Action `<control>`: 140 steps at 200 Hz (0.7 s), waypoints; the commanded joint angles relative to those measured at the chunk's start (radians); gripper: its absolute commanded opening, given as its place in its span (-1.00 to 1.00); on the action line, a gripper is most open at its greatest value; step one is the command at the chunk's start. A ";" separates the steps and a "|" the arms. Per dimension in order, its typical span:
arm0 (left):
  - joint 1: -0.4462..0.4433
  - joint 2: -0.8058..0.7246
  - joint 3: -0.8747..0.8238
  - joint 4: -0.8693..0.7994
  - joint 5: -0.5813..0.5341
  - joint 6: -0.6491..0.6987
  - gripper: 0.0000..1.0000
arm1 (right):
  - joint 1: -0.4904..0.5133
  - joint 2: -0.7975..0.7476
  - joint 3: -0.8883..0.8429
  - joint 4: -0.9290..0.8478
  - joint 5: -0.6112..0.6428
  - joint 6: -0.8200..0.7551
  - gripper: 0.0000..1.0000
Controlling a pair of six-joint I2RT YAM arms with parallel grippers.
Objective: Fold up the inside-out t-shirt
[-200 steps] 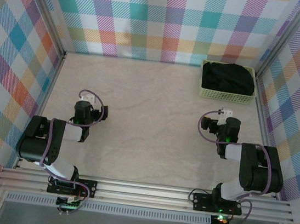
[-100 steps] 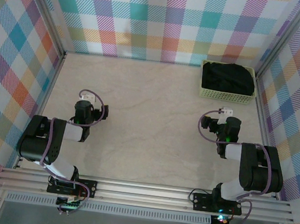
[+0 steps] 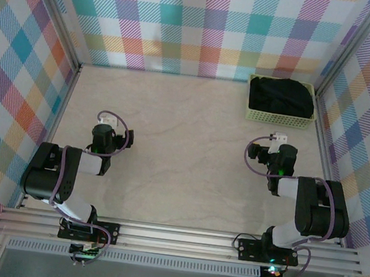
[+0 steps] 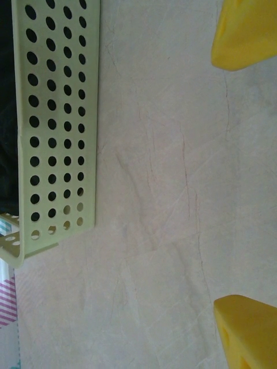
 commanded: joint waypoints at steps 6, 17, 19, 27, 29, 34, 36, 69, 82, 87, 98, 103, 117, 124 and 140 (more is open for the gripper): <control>-0.058 -0.103 -0.023 0.040 -0.038 0.039 1.00 | 0.012 -0.065 -0.050 0.100 -0.070 -0.017 0.99; -0.092 -0.177 -0.043 0.027 -0.070 0.067 1.00 | 0.017 -0.120 -0.073 0.092 -0.066 -0.024 0.99; -0.097 -0.188 -0.045 0.022 -0.073 0.072 1.00 | 0.019 -0.131 -0.078 0.085 -0.063 -0.026 0.99; -0.119 -0.253 -0.046 -0.017 -0.081 0.093 1.00 | 0.030 -0.177 -0.086 0.053 -0.050 -0.035 0.99; -0.124 -0.269 -0.046 -0.031 -0.081 0.096 1.00 | 0.034 -0.197 -0.086 0.027 -0.045 -0.038 0.99; -0.133 -0.312 -0.042 -0.067 -0.080 0.097 1.00 | 0.042 -0.225 -0.084 -0.005 -0.038 -0.045 1.00; -0.135 -0.333 -0.041 -0.081 -0.075 0.093 1.00 | 0.044 -0.238 -0.083 -0.022 -0.035 -0.050 0.99; -0.144 -0.629 0.031 -0.341 0.014 -0.051 1.00 | 0.068 -0.494 0.019 -0.354 -0.062 0.001 0.99; -0.143 -0.685 0.093 -0.460 -0.043 -0.167 1.00 | 0.068 -0.541 0.142 -0.560 -0.010 0.104 0.99; -0.143 -0.692 0.126 -0.518 -0.091 -0.233 1.00 | 0.069 -0.547 0.190 -0.637 0.023 0.151 0.99; -0.143 -0.692 0.205 -0.672 -0.207 -0.361 1.00 | 0.068 -0.544 0.294 -0.800 0.097 0.252 0.99; -0.143 -0.683 0.242 -0.745 -0.254 -0.415 1.00 | 0.068 -0.542 0.335 -0.851 0.117 0.277 0.99; -0.142 -0.654 0.330 -0.910 -0.301 -0.474 1.00 | 0.068 -0.525 0.396 -0.917 0.133 0.326 0.99; -0.142 -0.637 0.354 -0.936 -0.283 -0.457 1.00 | 0.068 -0.515 0.409 -0.938 0.147 0.382 0.99; -0.138 -0.626 0.372 -0.957 -0.260 -0.479 1.00 | 0.055 -0.499 0.411 -0.911 0.102 0.464 1.00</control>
